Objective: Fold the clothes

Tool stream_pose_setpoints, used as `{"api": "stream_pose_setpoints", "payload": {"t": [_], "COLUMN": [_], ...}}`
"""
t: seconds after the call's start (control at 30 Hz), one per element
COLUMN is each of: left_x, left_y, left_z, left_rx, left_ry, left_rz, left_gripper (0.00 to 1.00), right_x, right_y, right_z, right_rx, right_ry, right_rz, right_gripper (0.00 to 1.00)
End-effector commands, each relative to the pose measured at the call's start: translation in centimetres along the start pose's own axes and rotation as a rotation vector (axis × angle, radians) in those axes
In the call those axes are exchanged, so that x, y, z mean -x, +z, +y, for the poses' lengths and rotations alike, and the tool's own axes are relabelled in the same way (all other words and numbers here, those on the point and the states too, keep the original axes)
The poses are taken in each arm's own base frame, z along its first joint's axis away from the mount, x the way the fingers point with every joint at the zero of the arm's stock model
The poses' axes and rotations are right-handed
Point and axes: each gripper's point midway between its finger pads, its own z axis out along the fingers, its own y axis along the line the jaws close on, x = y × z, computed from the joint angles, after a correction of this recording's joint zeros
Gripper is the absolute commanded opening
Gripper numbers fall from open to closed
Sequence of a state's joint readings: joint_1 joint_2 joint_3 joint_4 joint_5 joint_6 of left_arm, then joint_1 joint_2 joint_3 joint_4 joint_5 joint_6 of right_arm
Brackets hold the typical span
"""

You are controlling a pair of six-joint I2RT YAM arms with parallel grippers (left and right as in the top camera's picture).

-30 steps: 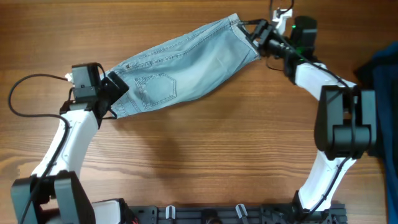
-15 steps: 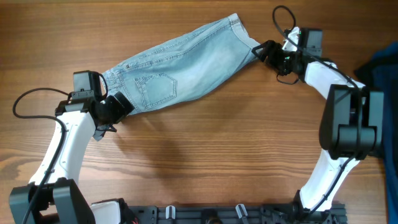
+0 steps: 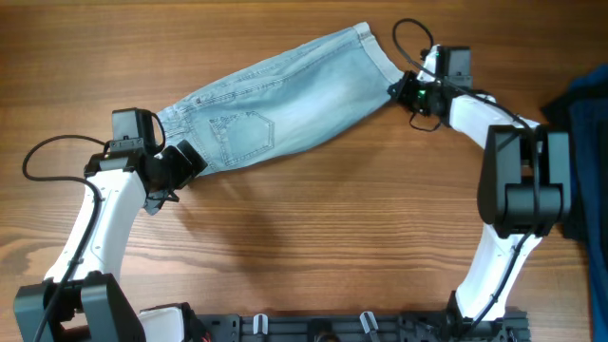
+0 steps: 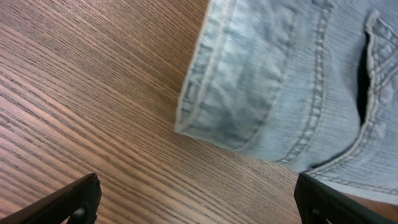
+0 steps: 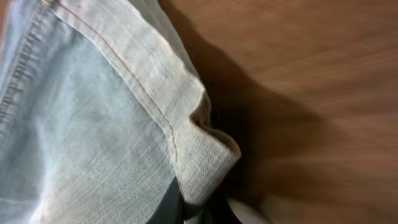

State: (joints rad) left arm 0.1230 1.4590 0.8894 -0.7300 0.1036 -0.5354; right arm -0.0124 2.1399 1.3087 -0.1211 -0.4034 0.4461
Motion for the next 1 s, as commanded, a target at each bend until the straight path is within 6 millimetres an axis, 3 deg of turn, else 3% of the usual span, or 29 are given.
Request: {"api": "stream_pose_setpoints", "payload": {"t": [0.0,0.07,0.13,0.17,0.2,0.23,0.37,0.43,0.5,0.57,0.63,0.77,0.97], "left_x": [0.4,0.4,0.3,0.3,0.2,0.2,0.6,1.0,0.8,0.1,-0.7,-1.2,0.3], "left_y": [-0.6,-0.6,-0.6,-0.6,-0.6,-0.6,-0.1,0.3,1.0,2.8,4.6,7.6,8.3], "left_z": [-0.4,-0.4,-0.5,-0.5,-0.5,-0.5,-1.1,-2.8,-5.2,-6.1,-6.8,-7.3,-8.1], "left_rx": [-0.022,-0.022,-0.025,-0.027,-0.028,-0.027,-0.050,-0.135,-0.264,-0.316,-0.361,-0.404,-0.438], "left_ry": [0.007,0.007,0.006,0.006,0.006,0.006,0.010,0.055,0.107,0.102,0.095,0.081,0.106], "left_rz": [-0.013,-0.013,-0.009,-0.005,-0.002,0.000,-0.008,-0.002,0.039,0.110,0.177,0.241,0.179], "left_gripper": [1.00,1.00,1.00,1.00,1.00,1.00,1.00,1.00,1.00,1.00,1.00,1.00,0.99], "right_x": [2.5,1.7,0.0,-0.6,-1.3,-1.9,-3.2,-2.7,-2.1,-2.0,-2.7,-5.5,-10.3], "right_y": [-5.0,-8.0,-10.5,-11.0,-11.6,-12.1,-13.8,-14.4,-15.0,-15.6,-15.0,-11.2,-4.8], "right_z": [-3.3,-5.6,-6.3,-6.2,-6.2,-6.2,-5.9,-5.0,-2.1,2.1,3.3,4.0,3.7], "right_rx": [-0.131,-0.266,-0.328,-0.333,-0.342,-0.350,-0.370,-0.342,-0.204,-0.020,0.001,-0.031,-0.041], "right_ry": [-0.029,0.022,-0.001,-0.020,-0.041,-0.027,0.076,0.037,-0.039,-0.116,-0.145,-0.186,-0.196], "right_rz": [-0.044,-0.012,0.063,0.087,0.121,0.140,0.173,0.154,0.137,0.130,0.149,0.247,0.400], "right_gripper": [0.04,0.04,0.05,0.17,0.45,0.52,0.51,0.45,0.40,0.33,0.30,0.27,0.25]}}
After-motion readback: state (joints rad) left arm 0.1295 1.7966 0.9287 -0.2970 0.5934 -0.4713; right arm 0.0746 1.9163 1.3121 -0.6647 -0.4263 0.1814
